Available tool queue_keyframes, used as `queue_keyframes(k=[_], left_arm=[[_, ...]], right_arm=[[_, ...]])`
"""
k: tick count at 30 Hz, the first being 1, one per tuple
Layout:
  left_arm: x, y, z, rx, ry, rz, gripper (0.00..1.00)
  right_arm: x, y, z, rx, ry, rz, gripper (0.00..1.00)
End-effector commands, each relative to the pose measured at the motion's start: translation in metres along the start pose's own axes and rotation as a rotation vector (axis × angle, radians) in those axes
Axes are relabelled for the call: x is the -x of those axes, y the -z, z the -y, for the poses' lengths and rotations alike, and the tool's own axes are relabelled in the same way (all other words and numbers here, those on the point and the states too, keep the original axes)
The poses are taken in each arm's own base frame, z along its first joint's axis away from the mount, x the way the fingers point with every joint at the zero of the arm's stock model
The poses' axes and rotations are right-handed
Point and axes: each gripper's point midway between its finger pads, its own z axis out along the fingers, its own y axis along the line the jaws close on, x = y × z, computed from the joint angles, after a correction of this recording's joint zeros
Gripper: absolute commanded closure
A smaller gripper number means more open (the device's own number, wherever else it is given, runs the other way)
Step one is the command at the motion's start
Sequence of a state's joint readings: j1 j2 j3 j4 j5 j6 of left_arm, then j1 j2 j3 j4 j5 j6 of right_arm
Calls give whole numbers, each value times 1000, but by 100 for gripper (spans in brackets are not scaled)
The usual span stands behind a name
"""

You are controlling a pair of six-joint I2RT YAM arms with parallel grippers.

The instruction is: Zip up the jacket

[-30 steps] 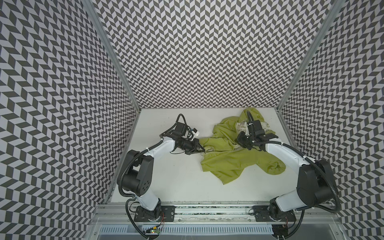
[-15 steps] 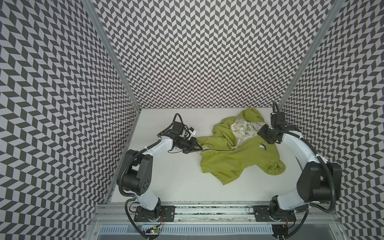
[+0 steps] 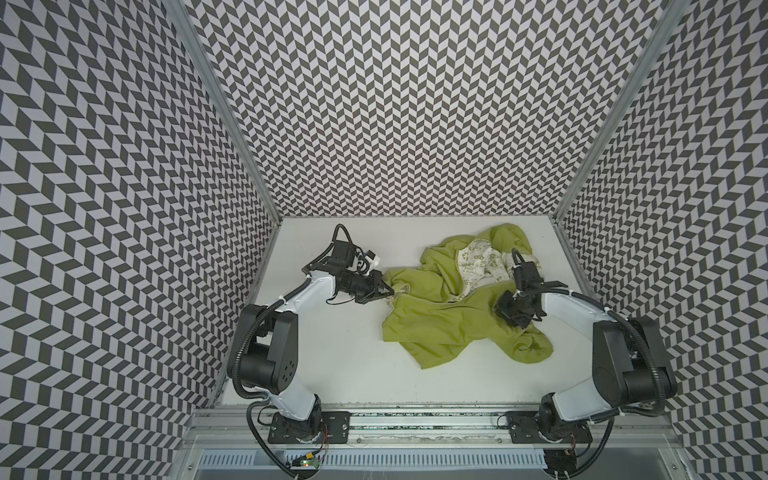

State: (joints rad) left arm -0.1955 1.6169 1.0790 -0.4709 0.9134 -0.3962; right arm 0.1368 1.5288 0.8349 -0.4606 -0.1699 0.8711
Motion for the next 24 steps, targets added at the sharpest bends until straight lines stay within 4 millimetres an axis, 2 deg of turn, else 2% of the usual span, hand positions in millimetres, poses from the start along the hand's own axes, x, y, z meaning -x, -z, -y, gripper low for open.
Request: queue_keyframes(k=[1,4,7,10,12,14,15,18,20,22,24], left_arm=[[14,24,8,28,-36,65,100],[21,37,1,67,-28,90,100],[24,43,-2,103,-33,98,100],[26,45,0,108,-29,103,100],[25,46,2,102,-24,106,100],[24,46,6,87,-24,108,100],[23,47,8,79,-25,106,100],[19,49,17,49,-25,94,100],[17,50,23,24,-24,83,100],[13,52,32,-10,-25,73,100],[9,54,40,-48,-21,59,100]], right_arm=[[-35,-12,-42,109,-31,-71,73],[-61,-11,-67,148,15,-105,74],[-63,5,-81,165,39,-90,75],[-41,38,-87,184,69,7,68],[-21,63,-92,198,101,104,58],[0,80,-96,209,140,214,47],[9,83,-96,209,155,243,43],[25,81,-102,209,193,221,42],[20,78,-120,272,237,117,46],[2,78,-155,408,315,15,48],[-25,77,-191,569,395,-85,48]])
